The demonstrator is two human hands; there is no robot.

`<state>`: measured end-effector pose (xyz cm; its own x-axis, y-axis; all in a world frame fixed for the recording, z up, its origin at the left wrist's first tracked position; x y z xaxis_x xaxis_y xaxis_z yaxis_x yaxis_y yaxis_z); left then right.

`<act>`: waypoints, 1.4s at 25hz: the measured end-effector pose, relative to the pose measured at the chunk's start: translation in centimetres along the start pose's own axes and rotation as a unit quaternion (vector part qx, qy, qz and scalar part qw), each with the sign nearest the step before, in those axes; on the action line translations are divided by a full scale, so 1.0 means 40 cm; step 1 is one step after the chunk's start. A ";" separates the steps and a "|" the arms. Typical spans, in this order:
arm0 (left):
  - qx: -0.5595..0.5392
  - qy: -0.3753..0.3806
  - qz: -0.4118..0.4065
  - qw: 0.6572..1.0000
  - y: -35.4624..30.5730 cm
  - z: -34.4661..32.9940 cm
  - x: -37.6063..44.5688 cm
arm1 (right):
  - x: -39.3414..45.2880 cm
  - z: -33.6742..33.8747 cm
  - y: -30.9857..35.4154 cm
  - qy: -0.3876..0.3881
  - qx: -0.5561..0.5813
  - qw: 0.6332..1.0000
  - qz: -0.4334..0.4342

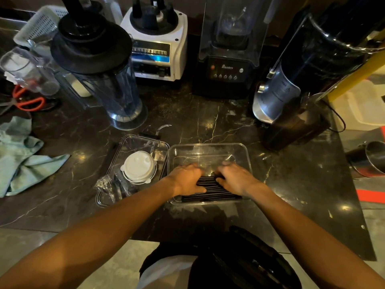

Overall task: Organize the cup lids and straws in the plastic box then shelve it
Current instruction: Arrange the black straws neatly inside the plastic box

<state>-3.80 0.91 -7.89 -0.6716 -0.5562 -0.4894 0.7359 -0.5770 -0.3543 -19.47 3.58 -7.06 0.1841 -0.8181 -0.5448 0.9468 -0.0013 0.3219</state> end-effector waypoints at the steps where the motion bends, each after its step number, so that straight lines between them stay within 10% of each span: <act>1: 0.000 0.005 -0.004 1.000 -0.003 -0.001 0.000 | 0.001 0.000 -0.002 0.003 0.001 1.000 0.000; 35: 0.027 0.009 -0.012 1.000 -0.011 -0.008 0.008 | 0.012 0.038 0.003 0.081 0.010 0.996 -0.020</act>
<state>-4.32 1.17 -8.14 -0.6874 -0.5315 -0.4949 0.7135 -0.6215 -0.3235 -19.69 2.32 -6.10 0.1885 -0.7133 -0.6750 0.9491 -0.0444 0.3119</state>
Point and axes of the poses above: each hand's wrist, its own x-axis towards the middle knuckle, its own z-axis out of the back of the hand, y = z × x, the point moved 5 cm from there along x, towards the middle knuckle, and after that the axes turned 4 degrees about x, right-handed, at the moved point
